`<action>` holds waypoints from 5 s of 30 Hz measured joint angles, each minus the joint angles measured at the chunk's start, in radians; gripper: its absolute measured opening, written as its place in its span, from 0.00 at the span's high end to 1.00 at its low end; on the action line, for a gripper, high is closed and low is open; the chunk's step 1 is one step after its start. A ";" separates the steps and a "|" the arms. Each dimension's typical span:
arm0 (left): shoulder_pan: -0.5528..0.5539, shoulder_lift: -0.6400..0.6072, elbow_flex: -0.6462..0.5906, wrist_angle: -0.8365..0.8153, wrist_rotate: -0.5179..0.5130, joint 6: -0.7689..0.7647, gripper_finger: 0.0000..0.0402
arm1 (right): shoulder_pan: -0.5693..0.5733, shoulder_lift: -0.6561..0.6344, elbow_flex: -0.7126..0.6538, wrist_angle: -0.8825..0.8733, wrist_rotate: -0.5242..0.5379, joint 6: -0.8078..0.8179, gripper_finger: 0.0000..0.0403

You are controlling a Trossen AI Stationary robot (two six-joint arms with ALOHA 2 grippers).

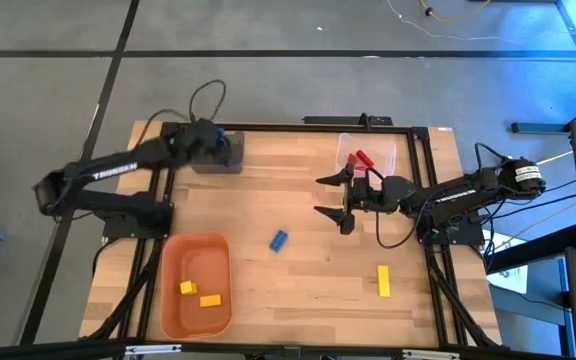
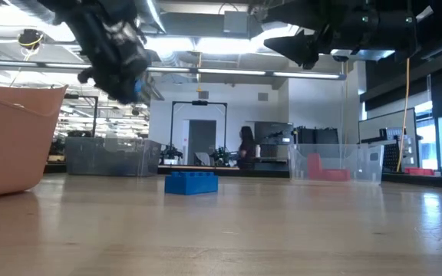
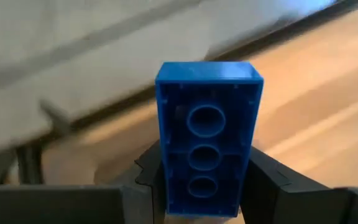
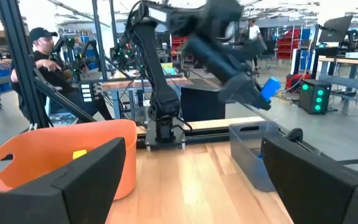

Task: Sort & place blocks by color
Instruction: Put the right blue gamepiece into the black bin, then put the blue gamepiece into the black bin

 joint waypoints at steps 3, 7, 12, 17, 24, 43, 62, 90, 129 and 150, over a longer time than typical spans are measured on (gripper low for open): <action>0.130 0.092 0.059 -0.145 0.159 -0.033 0.68 | 0.000 0.000 0.000 0.001 0.000 0.000 0.07; 0.211 0.198 0.083 -0.148 0.236 -0.037 0.68 | -0.001 0.000 0.000 0.002 0.000 0.000 0.07; 0.245 0.300 0.082 -0.147 0.268 -0.039 0.68 | -0.001 0.000 0.000 0.002 0.000 0.000 0.07; 0.246 0.335 0.082 -0.156 0.269 -0.038 0.68 | -0.001 0.000 0.000 0.002 0.000 0.000 0.07; 0.223 0.328 0.082 -0.155 0.268 0.019 0.50 | -0.001 0.000 0.000 0.002 0.000 0.001 0.07; 0.092 0.188 0.129 -0.063 0.370 0.091 0.44 | -0.002 0.000 0.001 -0.002 0.000 0.018 0.07; -0.570 -0.086 -0.582 1.333 0.301 0.198 0.44 | -0.002 0.000 0.001 -0.010 -0.001 0.022 0.07; -0.616 -0.020 -0.276 0.627 -0.035 -0.064 0.45 | -0.002 0.000 0.001 -0.006 -0.001 0.019 0.07; -0.778 0.864 0.480 -0.003 0.009 -0.526 0.45 | -0.002 0.000 0.001 -0.005 0.000 0.026 0.07; -0.782 0.956 0.479 0.036 0.043 -0.557 0.45 | -0.001 0.000 0.000 -0.007 -0.001 0.026 0.07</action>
